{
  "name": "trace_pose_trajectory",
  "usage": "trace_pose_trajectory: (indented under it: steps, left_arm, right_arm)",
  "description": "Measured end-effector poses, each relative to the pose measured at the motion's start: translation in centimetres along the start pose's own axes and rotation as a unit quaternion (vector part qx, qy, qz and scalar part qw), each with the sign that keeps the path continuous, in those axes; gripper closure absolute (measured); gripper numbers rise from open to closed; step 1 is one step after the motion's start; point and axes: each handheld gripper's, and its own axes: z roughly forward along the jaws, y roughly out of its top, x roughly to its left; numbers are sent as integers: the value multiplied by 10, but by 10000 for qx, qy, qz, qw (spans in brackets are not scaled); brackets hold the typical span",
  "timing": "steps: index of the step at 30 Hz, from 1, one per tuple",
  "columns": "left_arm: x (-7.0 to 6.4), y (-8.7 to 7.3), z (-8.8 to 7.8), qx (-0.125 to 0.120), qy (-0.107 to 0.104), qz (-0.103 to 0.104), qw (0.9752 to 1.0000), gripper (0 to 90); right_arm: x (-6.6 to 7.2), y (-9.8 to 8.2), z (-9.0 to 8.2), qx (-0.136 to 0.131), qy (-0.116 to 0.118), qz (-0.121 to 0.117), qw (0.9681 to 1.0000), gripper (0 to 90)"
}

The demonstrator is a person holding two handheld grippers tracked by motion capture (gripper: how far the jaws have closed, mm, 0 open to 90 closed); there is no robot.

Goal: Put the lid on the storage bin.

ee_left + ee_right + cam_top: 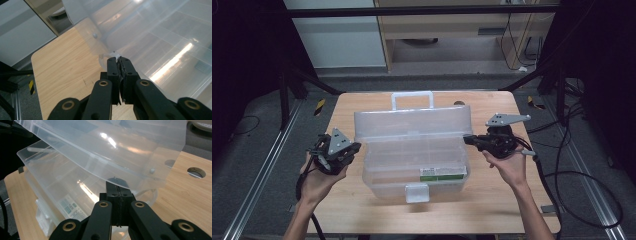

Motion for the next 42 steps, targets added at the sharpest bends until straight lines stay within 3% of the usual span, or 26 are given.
trace_pose_trajectory:
  steps: [7,9,24,42]
  left_arm:
    - [-3,-6,3,35,-68,-42,10000,870]
    - [-3,-9,3,38,-97,-66,9999,869]
    - [-9,-27,7,126,-112,-179,9997,870]
    - [-12,-40,18,515,-73,-192,9985,868]
  right_arm:
    - [5,-12,-1,134,9,-42,9999,900]
    - [6,-14,-2,206,-95,-107,9997,900]
    - [-1,-37,-1,409,-267,58,9988,900]
    - [-6,-53,8,751,-406,69,9963,900]
